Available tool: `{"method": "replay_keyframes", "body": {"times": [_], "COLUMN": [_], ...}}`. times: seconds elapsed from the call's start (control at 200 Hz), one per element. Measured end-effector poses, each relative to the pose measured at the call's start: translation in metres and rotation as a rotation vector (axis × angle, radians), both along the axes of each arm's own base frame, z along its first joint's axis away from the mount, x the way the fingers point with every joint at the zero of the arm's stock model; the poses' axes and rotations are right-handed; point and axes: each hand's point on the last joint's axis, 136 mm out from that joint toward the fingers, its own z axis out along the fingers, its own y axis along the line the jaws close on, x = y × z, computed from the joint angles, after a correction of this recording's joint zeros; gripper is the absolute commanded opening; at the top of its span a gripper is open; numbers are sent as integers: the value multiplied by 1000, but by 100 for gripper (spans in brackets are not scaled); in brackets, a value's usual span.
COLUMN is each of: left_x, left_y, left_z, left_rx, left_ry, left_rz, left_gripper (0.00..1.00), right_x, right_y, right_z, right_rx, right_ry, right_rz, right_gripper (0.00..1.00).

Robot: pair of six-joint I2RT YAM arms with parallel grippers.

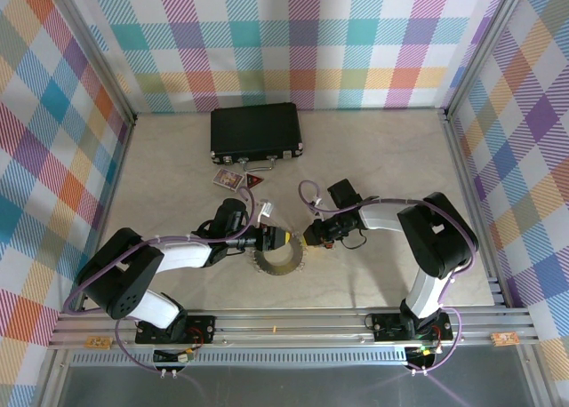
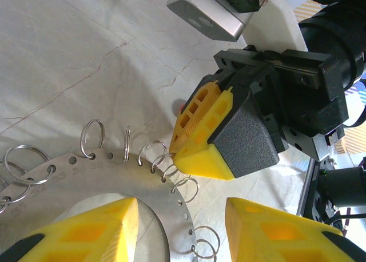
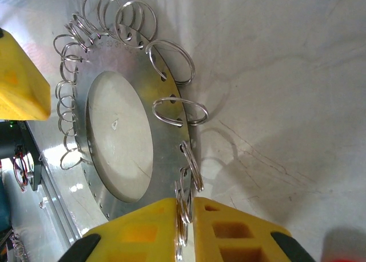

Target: Put the keys on the keyring

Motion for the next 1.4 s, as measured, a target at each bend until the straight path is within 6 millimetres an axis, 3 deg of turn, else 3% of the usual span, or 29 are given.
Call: {"method": "replay_keyframes", "body": {"times": [0.77,1.4], "left_x": [-3,-1], "left_y": [2,3], "left_z": [-5,-5], "left_rx": [6,5], "left_ry": [9,10], "left_rz": [0,4], "left_gripper": [44,44], "right_x": [6,6], "right_y": [7,7], "right_z": [4,1], "right_rx": [16,11], "right_ry": [-10,-16], "right_rz": [6,23], "right_gripper": [17,0]}}
